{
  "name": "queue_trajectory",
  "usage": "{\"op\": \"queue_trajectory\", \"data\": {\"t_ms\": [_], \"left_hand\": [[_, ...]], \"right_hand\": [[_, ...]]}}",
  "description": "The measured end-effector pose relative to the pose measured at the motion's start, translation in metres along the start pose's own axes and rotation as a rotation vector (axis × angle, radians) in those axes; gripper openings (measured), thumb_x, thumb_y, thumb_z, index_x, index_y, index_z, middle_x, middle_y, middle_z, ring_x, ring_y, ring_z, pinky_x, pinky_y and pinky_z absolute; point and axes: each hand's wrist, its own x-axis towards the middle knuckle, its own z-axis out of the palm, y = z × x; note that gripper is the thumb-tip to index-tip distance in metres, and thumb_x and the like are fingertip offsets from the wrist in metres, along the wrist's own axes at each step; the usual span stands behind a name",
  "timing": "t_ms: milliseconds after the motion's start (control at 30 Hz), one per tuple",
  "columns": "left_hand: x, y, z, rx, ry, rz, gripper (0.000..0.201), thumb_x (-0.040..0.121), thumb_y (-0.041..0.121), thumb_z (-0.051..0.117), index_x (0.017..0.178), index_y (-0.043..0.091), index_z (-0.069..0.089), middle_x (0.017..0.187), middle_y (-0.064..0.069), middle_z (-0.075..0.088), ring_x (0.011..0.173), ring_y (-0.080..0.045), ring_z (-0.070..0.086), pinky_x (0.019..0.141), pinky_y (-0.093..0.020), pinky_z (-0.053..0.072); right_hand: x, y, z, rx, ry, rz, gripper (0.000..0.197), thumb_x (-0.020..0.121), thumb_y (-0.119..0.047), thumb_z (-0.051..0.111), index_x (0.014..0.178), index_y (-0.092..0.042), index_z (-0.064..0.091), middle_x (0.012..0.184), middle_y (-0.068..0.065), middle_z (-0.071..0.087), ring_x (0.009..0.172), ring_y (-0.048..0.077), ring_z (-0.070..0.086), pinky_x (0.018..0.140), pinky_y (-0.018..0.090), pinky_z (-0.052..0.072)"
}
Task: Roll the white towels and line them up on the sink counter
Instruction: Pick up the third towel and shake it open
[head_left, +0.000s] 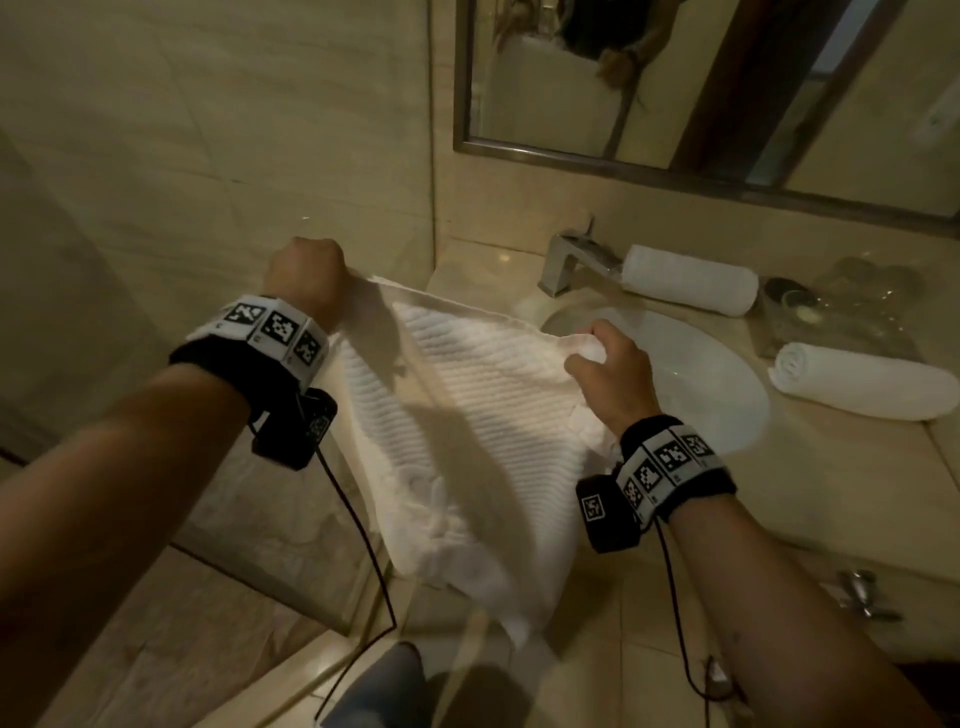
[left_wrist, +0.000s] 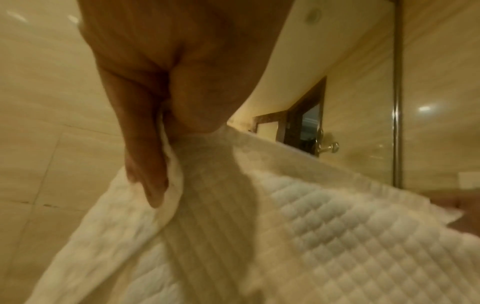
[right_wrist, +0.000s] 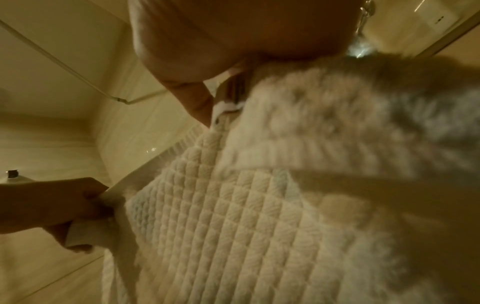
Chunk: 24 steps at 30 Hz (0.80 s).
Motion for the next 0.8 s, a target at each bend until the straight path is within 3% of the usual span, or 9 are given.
{"op": "queue_trajectory", "data": {"t_ms": [67,167,233,300,367,467,567,733,800], "left_hand": [[0.011,0.003,0.003,-0.056,0.147,0.029,0.018,0.082,0.000,0.058,0.097,-0.006,0.065,0.092,-0.030,0.065,0.089,-0.047,0.063,0.074,-0.044,0.050],[0.029,0.007,0.007,-0.194,0.359,0.099,0.015,0.084,0.002,0.053,0.095,-0.004,0.061,0.095,-0.031,0.058,0.082,-0.047,0.058,0.068,-0.042,0.041],[0.051,0.008,0.008,-0.278,0.472,0.133,0.016,0.085,0.002,0.052,0.095,-0.005,0.062,0.104,-0.029,0.053,0.084,-0.044,0.056,0.071,-0.042,0.040],[0.075,0.011,0.013,-0.261,0.483,0.165,0.018,0.083,-0.001,0.053,0.095,-0.008,0.064,0.108,-0.028,0.052,0.091,-0.042,0.054,0.076,-0.044,0.041],[0.103,0.015,0.024,-0.181,0.357,0.172,0.024,0.081,-0.001,0.056,0.104,-0.005,0.061,0.112,-0.026,0.053,0.102,-0.041,0.050,0.082,-0.046,0.042],[0.135,0.035,0.059,-0.046,-0.029,0.314,0.055,0.074,0.008,0.065,0.127,0.012,0.051,0.133,-0.014,0.046,0.122,-0.034,0.041,0.096,-0.044,0.042],[0.149,0.064,0.114,-0.098,-0.336,0.437,0.072,0.075,0.008,0.064,0.141,0.020,0.038,0.146,-0.008,0.035,0.132,-0.029,0.034,0.105,-0.043,0.038],[0.167,0.073,0.190,-0.020,-0.494,0.360,0.071,0.083,0.014,0.060,0.146,0.020,0.027,0.139,-0.012,0.036,0.128,-0.034,0.033,0.101,-0.048,0.042],[0.174,0.069,0.205,0.006,-0.496,0.351,0.067,0.082,0.013,0.059,0.143,0.021,0.030,0.134,-0.014,0.034,0.126,-0.035,0.032,0.099,-0.049,0.043]], "right_hand": [[0.011,-0.001,0.003,0.078,0.051,0.013,0.007,0.075,-0.022,0.059,0.081,-0.027,0.057,0.075,-0.005,0.061,0.076,0.025,0.060,0.066,0.034,0.049],[0.034,-0.004,0.009,0.101,0.145,0.006,0.010,0.082,-0.013,0.056,0.088,-0.019,0.061,0.080,-0.003,0.060,0.079,0.020,0.055,0.068,0.028,0.041],[0.056,-0.002,0.018,0.086,0.196,0.017,0.022,0.078,-0.004,0.053,0.096,-0.013,0.061,0.086,0.000,0.060,0.083,0.022,0.055,0.073,0.032,0.044],[0.074,0.000,0.026,0.075,0.224,0.019,0.028,0.071,0.004,0.049,0.095,-0.008,0.058,0.086,0.004,0.061,0.082,0.026,0.057,0.075,0.040,0.050],[0.095,0.004,0.041,0.051,0.199,0.036,0.032,0.072,0.009,0.046,0.098,-0.007,0.057,0.090,0.005,0.061,0.085,0.026,0.057,0.075,0.040,0.050],[0.127,0.009,0.071,-0.018,0.102,0.068,0.034,0.075,0.009,0.043,0.099,-0.012,0.056,0.099,0.006,0.059,0.094,0.026,0.055,0.074,0.029,0.041],[0.158,0.022,0.102,-0.101,0.026,0.040,0.040,0.074,0.012,0.043,0.106,-0.006,0.058,0.113,0.012,0.057,0.109,0.029,0.049,0.089,0.031,0.040],[0.184,0.066,0.125,-0.234,-0.046,0.076,0.043,0.071,0.014,0.039,0.104,-0.006,0.059,0.112,0.015,0.052,0.109,0.033,0.043,0.092,0.039,0.039],[0.184,0.086,0.124,-0.229,-0.089,0.132,0.046,0.072,0.015,0.038,0.105,-0.009,0.060,0.114,0.012,0.051,0.111,0.030,0.043,0.090,0.034,0.038]]}}
